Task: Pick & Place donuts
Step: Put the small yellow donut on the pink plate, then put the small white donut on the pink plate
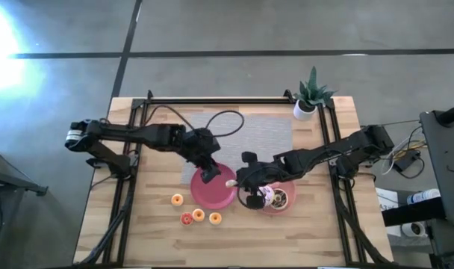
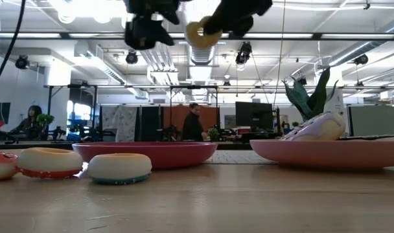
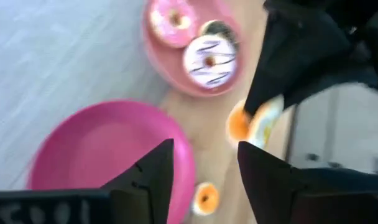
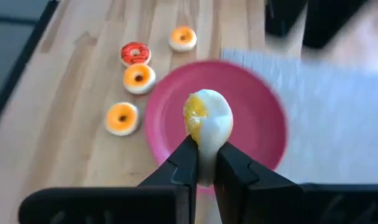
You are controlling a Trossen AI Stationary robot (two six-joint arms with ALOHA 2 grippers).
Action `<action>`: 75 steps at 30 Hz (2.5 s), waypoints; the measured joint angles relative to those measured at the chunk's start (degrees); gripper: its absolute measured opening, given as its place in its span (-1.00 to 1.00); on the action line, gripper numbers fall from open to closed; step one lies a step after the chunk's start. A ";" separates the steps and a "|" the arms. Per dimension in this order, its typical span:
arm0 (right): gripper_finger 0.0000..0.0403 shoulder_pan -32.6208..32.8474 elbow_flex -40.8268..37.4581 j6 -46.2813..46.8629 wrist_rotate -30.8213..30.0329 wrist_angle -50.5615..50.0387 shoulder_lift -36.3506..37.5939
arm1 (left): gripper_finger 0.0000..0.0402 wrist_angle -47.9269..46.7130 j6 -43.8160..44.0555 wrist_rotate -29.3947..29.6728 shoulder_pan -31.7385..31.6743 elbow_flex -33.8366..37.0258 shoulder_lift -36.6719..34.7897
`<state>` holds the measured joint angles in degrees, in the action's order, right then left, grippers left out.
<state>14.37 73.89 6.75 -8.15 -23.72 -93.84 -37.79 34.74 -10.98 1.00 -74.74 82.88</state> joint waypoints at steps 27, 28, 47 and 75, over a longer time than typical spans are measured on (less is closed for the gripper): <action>-0.86 -8.67 1.04 41.21 23.61 12.42 -19.79 | -0.23 -8.08 11.60 44.72 23.11 0.04 -9.76; -0.86 -8.84 2.35 42.09 24.67 12.17 -21.28 | -0.23 -8.57 11.54 45.67 23.19 0.04 -9.76; -0.34 -8.65 15.49 36.16 19.15 -7.30 -27.87 | -0.23 -18.54 14.24 47.31 25.33 0.11 -9.92; 0.07 -6.66 -3.94 24.25 -10.54 -15.18 2.05 | -0.23 -9.22 25.60 34.23 42.14 23.63 -1.05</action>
<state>7.71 69.95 31.00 -18.69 -38.89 -91.79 -47.01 60.35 23.25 43.15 -51.11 81.84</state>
